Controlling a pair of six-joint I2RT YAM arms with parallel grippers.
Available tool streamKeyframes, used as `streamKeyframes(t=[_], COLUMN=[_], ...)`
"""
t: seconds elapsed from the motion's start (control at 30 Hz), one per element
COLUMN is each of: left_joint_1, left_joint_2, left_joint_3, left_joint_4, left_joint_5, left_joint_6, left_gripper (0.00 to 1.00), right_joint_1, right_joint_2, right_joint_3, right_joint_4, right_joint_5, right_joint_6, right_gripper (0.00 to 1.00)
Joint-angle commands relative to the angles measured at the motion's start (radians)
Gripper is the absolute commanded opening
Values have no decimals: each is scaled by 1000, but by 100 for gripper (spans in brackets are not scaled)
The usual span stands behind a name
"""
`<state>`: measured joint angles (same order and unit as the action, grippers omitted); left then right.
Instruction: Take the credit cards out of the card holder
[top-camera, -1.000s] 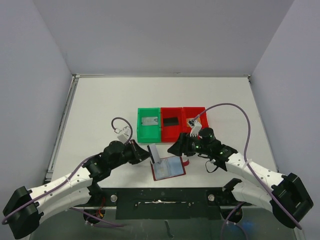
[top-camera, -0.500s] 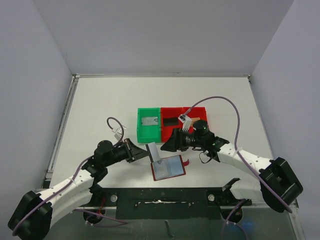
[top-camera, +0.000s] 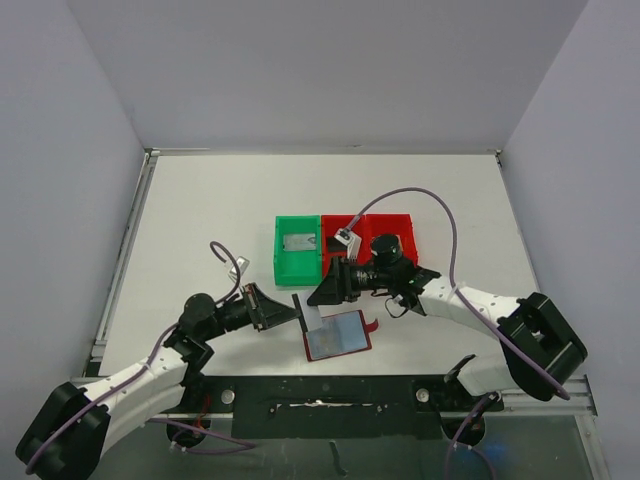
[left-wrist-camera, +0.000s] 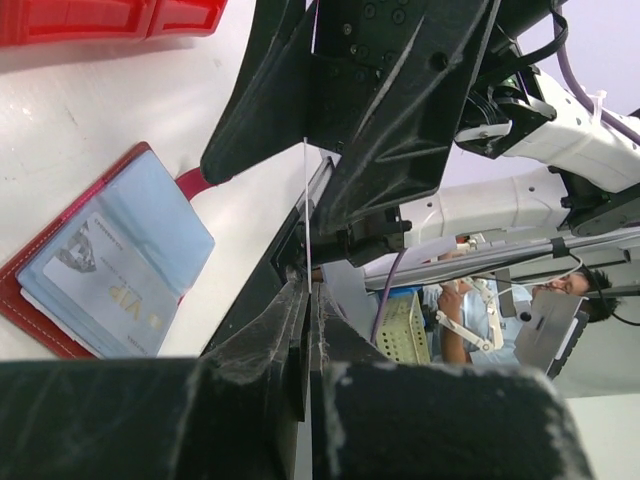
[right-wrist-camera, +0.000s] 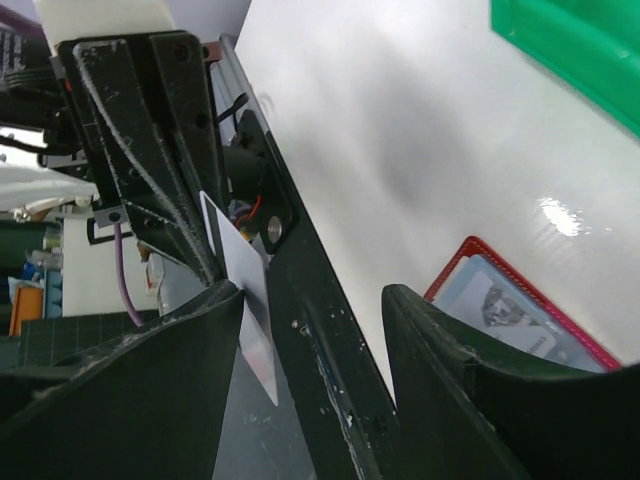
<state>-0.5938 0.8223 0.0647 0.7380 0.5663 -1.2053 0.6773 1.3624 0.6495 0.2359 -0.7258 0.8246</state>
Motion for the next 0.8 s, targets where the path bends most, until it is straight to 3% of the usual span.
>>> streamKeyframes(t=[0.0,0.43,0.57,0.77], left_joint_1=[2,4,3,3], left_joint_2=[-31,-91,-75,-69], left_joint_3=[1,-29,-23,-23], left_joint_4=[120,69,87,92], left_joint_5=[15,-70,-56,-31], left_joint_6=[-19,-26,-28,-32], left_gripper=[0,0,0,0], right_joint_1=[34,29,25,21], right_joint_2=[-2,-41,-33,-25], right_joint_3=[26,-84,-118,-112], right_joint_4=[103,308,440,488], right_joint_5=[-75,-164,-186,-190], right_joint_6=[17,105,172,198], right_gripper=[57,43,31,36])
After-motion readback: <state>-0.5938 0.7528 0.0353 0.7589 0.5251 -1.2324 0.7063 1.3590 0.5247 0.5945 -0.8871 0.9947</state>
